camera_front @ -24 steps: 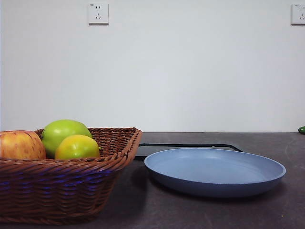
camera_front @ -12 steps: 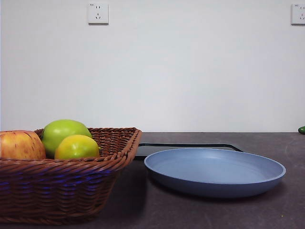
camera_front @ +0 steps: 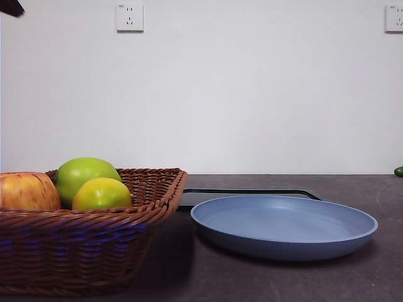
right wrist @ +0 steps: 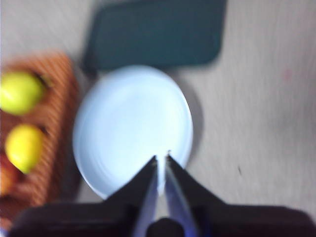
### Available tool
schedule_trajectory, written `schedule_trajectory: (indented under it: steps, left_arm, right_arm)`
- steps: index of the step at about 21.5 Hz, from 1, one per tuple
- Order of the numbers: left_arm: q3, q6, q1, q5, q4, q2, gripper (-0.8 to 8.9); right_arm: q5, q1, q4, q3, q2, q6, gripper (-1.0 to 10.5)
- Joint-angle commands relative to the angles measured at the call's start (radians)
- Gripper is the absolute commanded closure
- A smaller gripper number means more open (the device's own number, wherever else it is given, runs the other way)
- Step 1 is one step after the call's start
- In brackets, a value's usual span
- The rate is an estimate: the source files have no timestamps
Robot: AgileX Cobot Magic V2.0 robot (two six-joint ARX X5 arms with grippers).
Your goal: Take the lemon from the basket,put the lemon in the plate,hand out the plate
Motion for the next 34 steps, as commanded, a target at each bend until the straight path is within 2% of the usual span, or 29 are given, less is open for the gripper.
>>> schedule_trajectory:
  steps: [1, 3, 4, 10, 17, 24, 31, 34]
  left_arm:
    - [0.015, 0.025, -0.029, 0.004, 0.001, 0.032, 6.99]
    - [0.015, 0.021, -0.055, -0.01, 0.01, 0.049, 4.79]
    - [0.015, 0.021, -0.067, -0.029, 0.011, 0.054, 4.14]
    - [0.015, 0.018, -0.116, -0.07, 0.017, 0.092, 4.12]
    - [0.015, 0.018, -0.157, -0.075, 0.018, 0.121, 4.12]
    - [0.015, 0.018, -0.163, -0.1, 0.021, 0.122, 4.12]
    - [0.015, 0.016, -0.183, -0.097, 0.007, 0.122, 4.12]
    - [0.015, -0.023, -0.221, -0.097, 0.003, 0.122, 4.12]
  right_arm:
    - [-0.001, 0.01, -0.001, 0.016, 0.094, -0.04, 7.7]
    - [0.003, 0.029, 0.013, 0.016, 0.169, -0.053, 7.0]
    - [0.005, 0.041, 0.031, 0.016, 0.209, -0.058, 6.9]
    - [0.007, 0.109, 0.184, 0.016, 0.443, -0.046, 7.0]
    - [-0.002, 0.121, 0.303, 0.016, 0.625, -0.038, 7.0]
    - [-0.002, 0.121, 0.315, 0.016, 0.635, -0.011, 9.3]
    - [-0.002, 0.114, 0.269, 0.016, 0.592, -0.011, 9.4]
    - [-0.002, 0.112, 0.198, 0.016, 0.504, -0.004, 9.4]
